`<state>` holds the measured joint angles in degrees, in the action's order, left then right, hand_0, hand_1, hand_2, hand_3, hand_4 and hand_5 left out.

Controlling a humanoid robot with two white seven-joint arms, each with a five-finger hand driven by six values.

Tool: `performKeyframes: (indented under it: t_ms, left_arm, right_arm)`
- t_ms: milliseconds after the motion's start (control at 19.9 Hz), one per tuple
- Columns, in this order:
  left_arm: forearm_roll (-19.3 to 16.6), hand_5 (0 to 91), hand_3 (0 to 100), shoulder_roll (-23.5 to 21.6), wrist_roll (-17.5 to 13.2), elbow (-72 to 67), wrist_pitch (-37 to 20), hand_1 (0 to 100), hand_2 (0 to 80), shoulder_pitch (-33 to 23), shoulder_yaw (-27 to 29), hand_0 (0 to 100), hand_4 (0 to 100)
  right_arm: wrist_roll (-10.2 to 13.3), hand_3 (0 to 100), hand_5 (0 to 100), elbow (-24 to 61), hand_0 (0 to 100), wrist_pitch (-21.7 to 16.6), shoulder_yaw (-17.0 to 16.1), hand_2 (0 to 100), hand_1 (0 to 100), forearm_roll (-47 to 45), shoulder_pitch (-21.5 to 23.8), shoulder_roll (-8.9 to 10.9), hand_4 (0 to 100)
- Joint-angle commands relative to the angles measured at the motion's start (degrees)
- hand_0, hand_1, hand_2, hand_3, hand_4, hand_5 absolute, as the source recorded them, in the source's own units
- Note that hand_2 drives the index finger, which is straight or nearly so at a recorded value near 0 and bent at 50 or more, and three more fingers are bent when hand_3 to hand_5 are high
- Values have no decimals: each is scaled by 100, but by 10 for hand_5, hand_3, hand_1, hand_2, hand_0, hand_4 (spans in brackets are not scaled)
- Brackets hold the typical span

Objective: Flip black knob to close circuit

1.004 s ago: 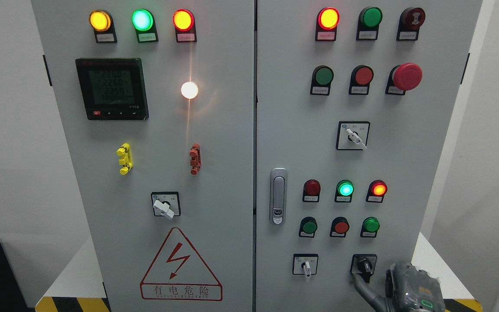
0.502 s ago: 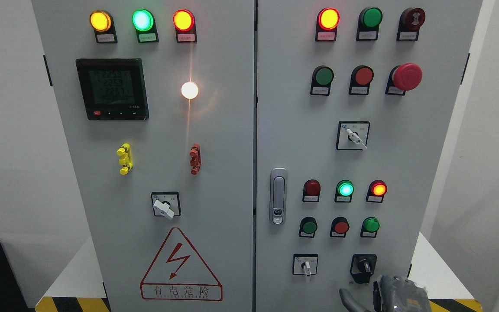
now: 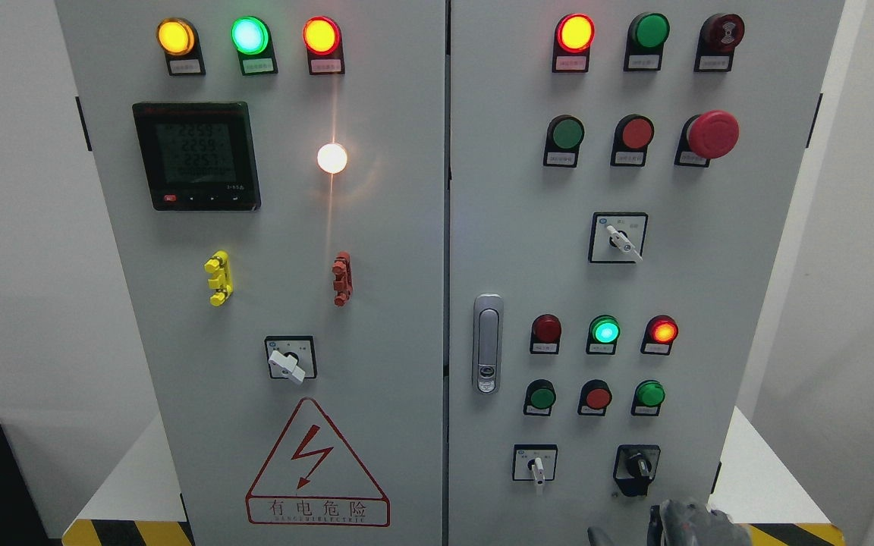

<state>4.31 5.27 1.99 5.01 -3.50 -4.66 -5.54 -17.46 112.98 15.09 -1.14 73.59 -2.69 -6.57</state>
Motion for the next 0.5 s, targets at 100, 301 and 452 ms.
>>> performKeyframes:
  t_ms: [100, 301, 452]
  left_arm:
    - [0, 0, 0, 0, 4, 0, -1, 556, 0, 0, 0, 120, 0]
    - [0, 0, 0, 0, 4, 0, -1, 556, 0, 0, 0, 120, 0]
    - [0, 0, 0, 0, 4, 0, -1, 556, 0, 0, 0, 120, 0]
  right_arm:
    - [1023, 486, 420, 708, 0, -67, 175, 259, 128, -2188, 611, -81, 477]
    - [1491, 297, 188, 708, 0, -918, 149, 110, 118, -4163, 1033, -63, 270]
    - [1518, 211, 72, 708, 0, -1700, 141, 35, 76, -5914, 1393, -46, 162]
